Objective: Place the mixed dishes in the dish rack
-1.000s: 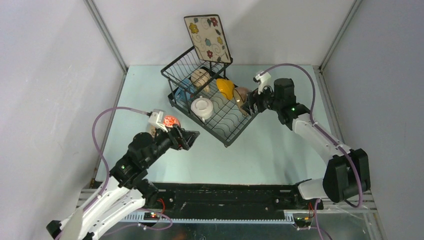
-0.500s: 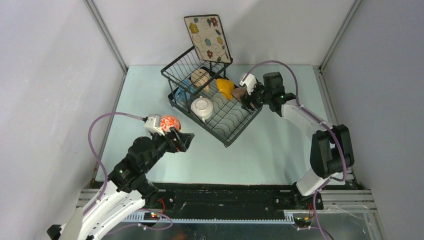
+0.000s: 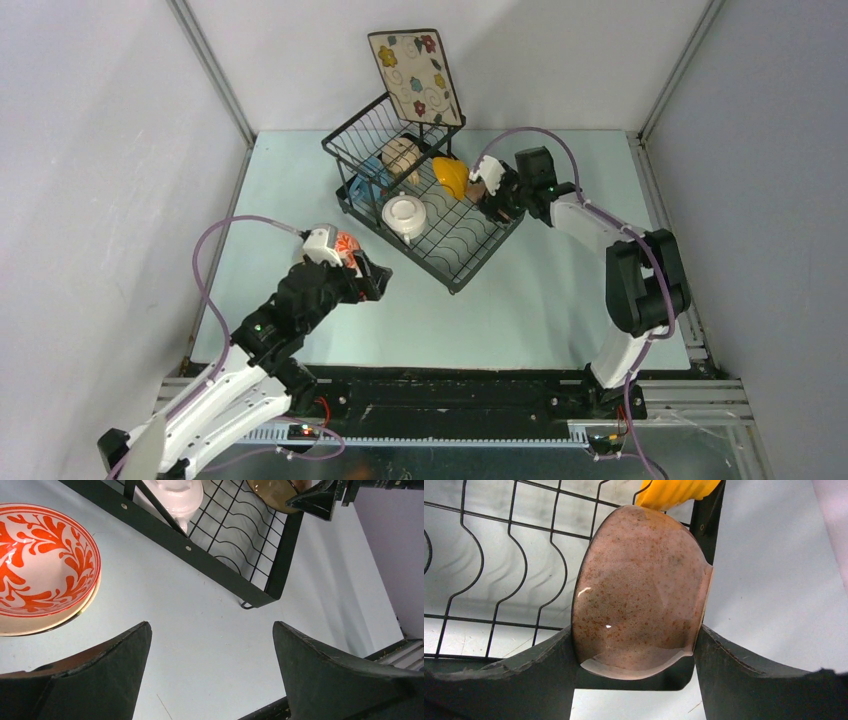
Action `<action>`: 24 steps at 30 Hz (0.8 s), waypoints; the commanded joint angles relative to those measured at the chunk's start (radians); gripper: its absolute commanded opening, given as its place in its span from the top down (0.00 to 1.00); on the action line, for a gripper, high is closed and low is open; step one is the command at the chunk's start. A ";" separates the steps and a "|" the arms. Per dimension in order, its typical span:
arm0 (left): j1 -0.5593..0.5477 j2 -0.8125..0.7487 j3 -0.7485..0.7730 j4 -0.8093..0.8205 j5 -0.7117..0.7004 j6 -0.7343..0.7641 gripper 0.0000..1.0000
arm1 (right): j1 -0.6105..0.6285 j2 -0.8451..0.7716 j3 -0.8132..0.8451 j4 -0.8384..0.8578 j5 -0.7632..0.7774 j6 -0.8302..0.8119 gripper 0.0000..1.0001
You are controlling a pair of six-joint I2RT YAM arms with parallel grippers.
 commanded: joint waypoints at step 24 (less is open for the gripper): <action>0.006 0.102 0.054 0.069 -0.027 -0.037 0.03 | -0.017 -0.020 0.104 0.144 0.070 0.096 0.00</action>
